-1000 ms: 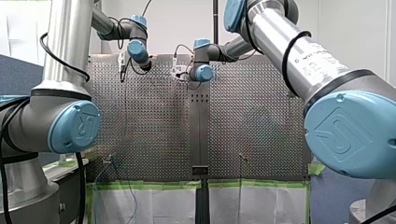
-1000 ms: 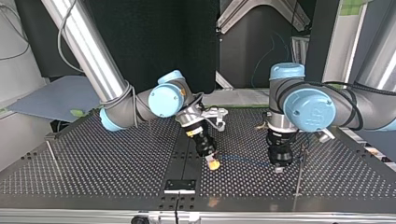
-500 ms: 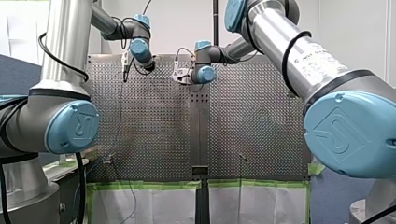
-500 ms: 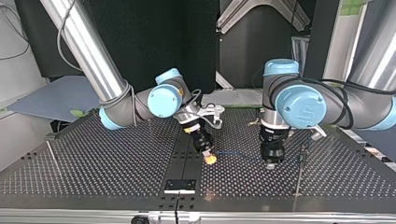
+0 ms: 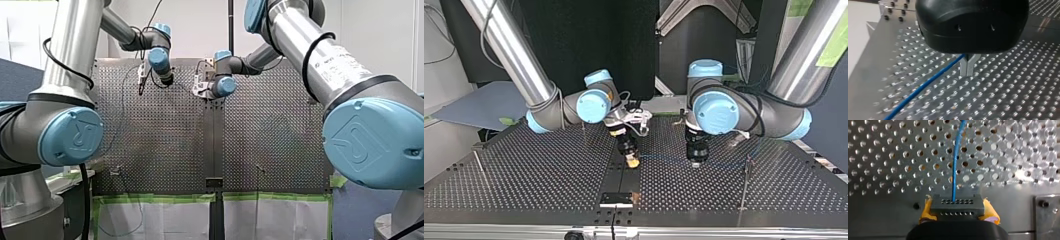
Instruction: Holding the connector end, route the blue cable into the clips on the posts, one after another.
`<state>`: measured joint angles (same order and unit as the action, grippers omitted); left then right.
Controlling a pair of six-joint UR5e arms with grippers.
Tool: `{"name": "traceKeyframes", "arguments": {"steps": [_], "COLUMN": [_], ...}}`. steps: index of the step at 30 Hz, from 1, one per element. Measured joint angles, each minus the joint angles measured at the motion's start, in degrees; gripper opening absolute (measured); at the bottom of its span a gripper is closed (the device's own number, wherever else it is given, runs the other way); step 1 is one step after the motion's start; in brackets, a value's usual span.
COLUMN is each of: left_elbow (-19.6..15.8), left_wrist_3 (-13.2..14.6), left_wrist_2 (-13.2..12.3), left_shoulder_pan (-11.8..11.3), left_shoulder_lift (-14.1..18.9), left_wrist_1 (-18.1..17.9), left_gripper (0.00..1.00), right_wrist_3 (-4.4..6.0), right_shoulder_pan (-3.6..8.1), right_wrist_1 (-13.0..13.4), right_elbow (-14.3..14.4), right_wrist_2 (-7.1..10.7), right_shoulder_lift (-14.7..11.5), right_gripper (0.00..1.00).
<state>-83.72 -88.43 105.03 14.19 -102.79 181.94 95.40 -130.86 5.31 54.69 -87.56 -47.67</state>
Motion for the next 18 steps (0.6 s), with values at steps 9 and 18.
{"name": "traceKeyframes", "arguments": {"steps": [9,18], "left_elbow": [-0.02,-0.03], "left_wrist_3": [-0.38,-1.49], "left_wrist_2": [1.05,1.25], "left_shoulder_pan": [2.4,4.11], "left_shoulder_lift": [-3.07,-3.8], "left_wrist_1": [-0.14,-0.86], "left_gripper": [0.0,0.0], "right_wrist_3": [-1.42,-3.09], "right_shoulder_pan": [-0.19,-0.24], "right_wrist_1": [-0.14,0.08], "right_elbow": [2.68,7.31], "right_wrist_2": [-0.46,-2.12], "right_shoulder_lift": [-0.55,-0.63], "right_gripper": [0.0,0.0]}}
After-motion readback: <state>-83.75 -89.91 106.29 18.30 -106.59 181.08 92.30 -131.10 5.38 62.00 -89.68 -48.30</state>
